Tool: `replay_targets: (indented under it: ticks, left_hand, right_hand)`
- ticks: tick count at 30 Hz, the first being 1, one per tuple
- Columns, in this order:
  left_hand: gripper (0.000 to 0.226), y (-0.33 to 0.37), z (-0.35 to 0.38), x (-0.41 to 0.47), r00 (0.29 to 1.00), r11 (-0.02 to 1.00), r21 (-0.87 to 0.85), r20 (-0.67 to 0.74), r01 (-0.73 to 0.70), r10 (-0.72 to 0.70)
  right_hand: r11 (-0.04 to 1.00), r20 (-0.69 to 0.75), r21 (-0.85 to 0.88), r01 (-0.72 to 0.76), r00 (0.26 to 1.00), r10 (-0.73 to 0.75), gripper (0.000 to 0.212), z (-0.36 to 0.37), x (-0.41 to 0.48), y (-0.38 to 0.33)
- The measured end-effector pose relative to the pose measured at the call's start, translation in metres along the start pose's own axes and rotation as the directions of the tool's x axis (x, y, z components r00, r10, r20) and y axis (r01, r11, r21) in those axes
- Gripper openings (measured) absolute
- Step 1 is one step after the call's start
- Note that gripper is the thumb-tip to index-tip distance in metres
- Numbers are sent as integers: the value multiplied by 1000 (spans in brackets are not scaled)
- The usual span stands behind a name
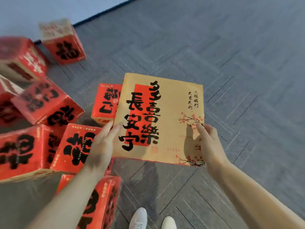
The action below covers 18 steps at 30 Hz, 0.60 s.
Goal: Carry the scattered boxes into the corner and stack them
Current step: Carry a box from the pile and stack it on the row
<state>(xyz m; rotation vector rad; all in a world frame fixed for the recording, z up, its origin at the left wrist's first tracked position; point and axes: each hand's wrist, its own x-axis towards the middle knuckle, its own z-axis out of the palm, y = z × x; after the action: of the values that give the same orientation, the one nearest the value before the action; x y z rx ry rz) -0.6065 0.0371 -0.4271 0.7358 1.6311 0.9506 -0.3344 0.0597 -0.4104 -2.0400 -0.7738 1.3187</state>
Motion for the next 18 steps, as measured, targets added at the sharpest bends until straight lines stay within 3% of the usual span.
replay_targets:
  ticks: [2,8,11,13,16,18]
  left_hand:
    - [39,70,-11,-22,996,995,-42,-13,-85,85]
    - [31,268,-49,-114,934,925,-139,-110,-352,339]
    - [34,344,-75,-175,836,833,-133,-215,-538,505]
    - [38,381,-93,-213,746,760,-96,-304,-642,592]
    - [55,417,-125,-265,636,675,-58,-403,-736,658]
    - [52,430,-150,-297,585,646,-23,-450,-763,674]
  right_hand:
    - [996,35,11,93,995,-93,53,-27,-27,-71]
    - [930,223,111,350,903,-367,46,-99,-136,-263]
    - [863,315,210,460,804,-505,53,-119,-192,-332]
    - [803,290,289,521,752,-592,60,-123,-223,-367]
    - [713,250,428,556,685,-685,68,-116,-277,-408]
    - [661,293,509,551,611,-735,59,-106,-315,-424]
